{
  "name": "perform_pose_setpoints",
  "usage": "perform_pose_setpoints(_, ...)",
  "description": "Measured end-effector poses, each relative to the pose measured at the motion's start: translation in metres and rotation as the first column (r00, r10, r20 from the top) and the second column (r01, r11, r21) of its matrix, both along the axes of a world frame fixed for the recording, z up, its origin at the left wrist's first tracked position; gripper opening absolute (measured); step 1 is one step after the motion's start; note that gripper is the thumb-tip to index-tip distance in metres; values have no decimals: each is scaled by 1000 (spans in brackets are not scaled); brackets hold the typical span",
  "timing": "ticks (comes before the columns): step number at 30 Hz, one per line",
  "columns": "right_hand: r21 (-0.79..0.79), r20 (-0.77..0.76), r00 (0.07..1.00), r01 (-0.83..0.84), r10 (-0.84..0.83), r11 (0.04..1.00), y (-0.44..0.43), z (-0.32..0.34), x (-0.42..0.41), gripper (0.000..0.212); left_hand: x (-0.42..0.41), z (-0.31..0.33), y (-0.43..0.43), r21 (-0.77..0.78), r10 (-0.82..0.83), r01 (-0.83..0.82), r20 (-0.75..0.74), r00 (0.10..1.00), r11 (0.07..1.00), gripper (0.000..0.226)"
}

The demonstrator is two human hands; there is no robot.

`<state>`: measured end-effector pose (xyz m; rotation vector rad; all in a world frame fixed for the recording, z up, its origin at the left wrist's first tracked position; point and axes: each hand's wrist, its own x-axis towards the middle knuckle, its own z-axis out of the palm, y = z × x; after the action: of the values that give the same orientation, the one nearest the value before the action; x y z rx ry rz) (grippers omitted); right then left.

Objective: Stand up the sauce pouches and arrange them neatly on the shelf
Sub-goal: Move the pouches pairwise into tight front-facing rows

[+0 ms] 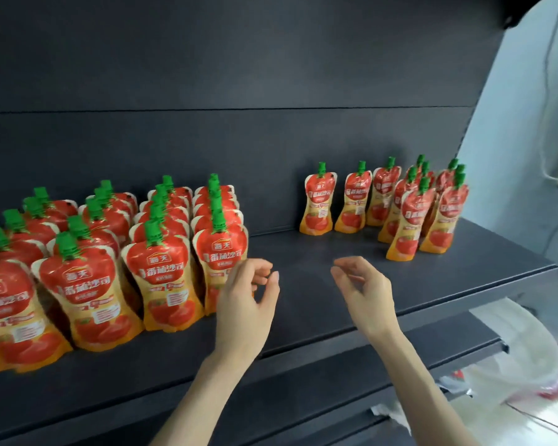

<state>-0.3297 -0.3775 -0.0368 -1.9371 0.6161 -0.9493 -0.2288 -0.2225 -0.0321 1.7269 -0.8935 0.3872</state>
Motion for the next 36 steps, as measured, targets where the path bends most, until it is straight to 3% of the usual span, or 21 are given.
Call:
perform_pose_setpoints(5,-66,75,993,91,-86,994,-90,32,-41,9,-23,36,-100,17,-118,117,36,992,993,4)
perform_pose_setpoints(11,-99,103,989,112,-102,989,-202,55,-84,11,-57,34,-221,-33,-183,180,-102,978,983,6)
perform_pose_setpoints(15,-129,69,991,126,-118,984,-264,64,-93,10,-62,38,-287,-17,-132,131,-91,987,991,20)
perform_pose_setpoints(18,-215,40,992,128,-122,968,-299,71,-89,23,-55,48,-327,38,-83,86,-69,994,996,39)
perform_pose_setpoints(21,-243,30,991,135,-132,961,-327,74,-77,34,-45,49,-355,31,-91,95,-97,991,995,37)
perform_pose_setpoints(25,-164,15,999,48,-47,985,-352,65,-58,38,-42,41,-372,-11,-99,98,-112,989,995,22)
perform_pose_setpoints(31,-235,-16,1000,0,-4,972,-378,55,-43,22,-57,22,-382,-144,-201,175,-191,961,974,11)
perform_pose_setpoints(36,-146,81,986,-132,145,980,-365,55,-43,18,-58,20,-380,-210,-205,155,-244,948,965,12)
